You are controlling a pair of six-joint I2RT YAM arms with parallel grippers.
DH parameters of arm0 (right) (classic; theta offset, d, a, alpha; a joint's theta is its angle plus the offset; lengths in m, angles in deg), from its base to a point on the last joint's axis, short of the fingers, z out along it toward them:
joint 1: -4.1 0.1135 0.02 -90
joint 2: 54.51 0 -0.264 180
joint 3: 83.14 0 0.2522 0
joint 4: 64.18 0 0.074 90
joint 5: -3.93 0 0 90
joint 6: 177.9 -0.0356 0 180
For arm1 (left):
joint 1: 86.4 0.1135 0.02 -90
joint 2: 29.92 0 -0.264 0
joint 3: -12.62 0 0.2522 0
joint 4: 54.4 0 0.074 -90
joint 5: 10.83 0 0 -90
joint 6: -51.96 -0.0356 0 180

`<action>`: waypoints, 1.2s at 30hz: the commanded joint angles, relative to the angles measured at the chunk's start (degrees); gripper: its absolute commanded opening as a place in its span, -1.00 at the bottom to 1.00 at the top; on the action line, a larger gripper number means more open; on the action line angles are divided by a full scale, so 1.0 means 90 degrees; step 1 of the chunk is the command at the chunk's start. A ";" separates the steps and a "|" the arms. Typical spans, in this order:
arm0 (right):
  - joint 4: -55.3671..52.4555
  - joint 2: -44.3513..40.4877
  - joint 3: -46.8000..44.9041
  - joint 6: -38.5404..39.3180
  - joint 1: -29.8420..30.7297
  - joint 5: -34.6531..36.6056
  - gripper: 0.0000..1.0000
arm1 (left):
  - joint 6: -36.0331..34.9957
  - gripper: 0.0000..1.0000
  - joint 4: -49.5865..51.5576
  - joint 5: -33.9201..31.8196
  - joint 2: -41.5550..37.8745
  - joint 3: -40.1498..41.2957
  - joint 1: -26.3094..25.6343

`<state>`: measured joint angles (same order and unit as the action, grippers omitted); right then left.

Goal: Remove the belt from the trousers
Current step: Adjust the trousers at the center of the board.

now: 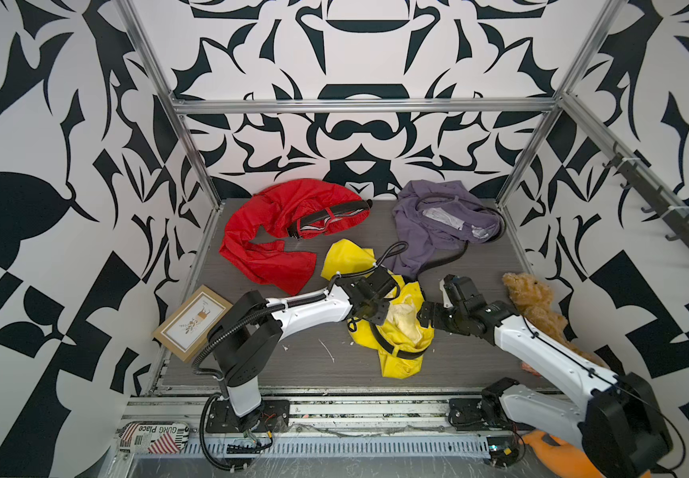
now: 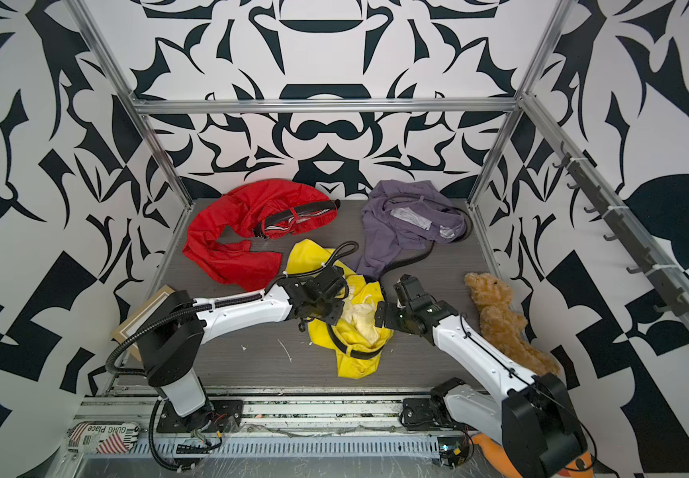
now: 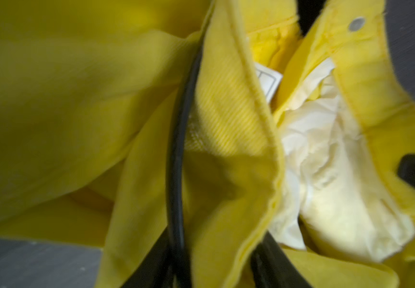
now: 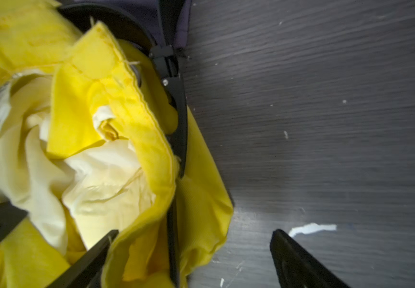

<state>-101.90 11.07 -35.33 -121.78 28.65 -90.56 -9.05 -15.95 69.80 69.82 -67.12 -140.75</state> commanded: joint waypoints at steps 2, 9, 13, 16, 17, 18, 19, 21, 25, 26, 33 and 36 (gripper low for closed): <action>0.1164 0.0771 0.0443 -0.0101 0.0292 -0.0097 0.88 | -0.0244 -0.46 -0.0347 -0.0279 -0.0408 0.0650 0.0669; 0.2193 0.2541 0.1289 -0.0159 0.0594 -0.0743 0.53 | -0.1025 -0.84 -0.1175 -0.0343 -0.0572 0.0865 0.1208; 0.2665 0.3169 0.1811 -0.0152 0.0605 -0.0653 -0.35 | -0.1419 -1.00 -0.1600 -0.0522 -0.0582 0.0810 0.1619; 0.2369 0.3221 0.2543 0.0267 0.0558 -0.0187 -0.99 | -0.1562 -1.00 -0.2033 -0.0373 -0.0697 0.0695 0.2109; 0.2153 0.3142 0.2812 0.0476 0.0558 0.0050 -1.00 | -0.1625 -1.00 -0.2156 -0.0266 -0.0750 0.0626 0.2251; 0.1905 0.3011 0.3111 0.0752 0.0553 0.0316 -1.00 | -0.1702 -1.00 -0.2292 -0.0152 -0.0798 0.0520 0.2370; 0.1671 0.2861 0.3409 0.1040 0.0551 0.0578 -1.00 | -0.1794 -1.00 -0.2409 -0.0032 -0.0838 0.0392 0.2434; 0.1186 0.2585 0.3958 0.1618 0.0551 0.1100 -1.00 | -0.2083 -1.00 -0.2627 0.0158 -0.0895 0.0140 0.2447; 0.0372 0.1987 0.4629 0.2490 0.0598 0.1981 -1.00 | -0.2454 -1.00 -0.3157 0.0440 -0.0977 -0.0269 0.2452; 0.0209 0.1858 0.4650 0.2563 0.0658 0.2128 -1.00 | -0.2509 -1.00 -0.3279 0.0406 -0.0985 -0.0343 0.2450; -0.0933 0.1276 0.3923 0.1233 0.2481 0.3354 -1.00 | -0.2677 -1.00 -0.2543 0.1076 -0.0178 -0.1174 0.2730; -0.1314 0.1591 0.3727 -0.0045 0.3132 0.3361 -1.00 | -0.2495 -1.00 -0.2118 0.1296 0.0199 -0.1062 0.2729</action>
<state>-106.38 22.81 0.29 -113.11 52.13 -60.49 -31.93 -40.14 79.00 67.48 -77.11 -116.66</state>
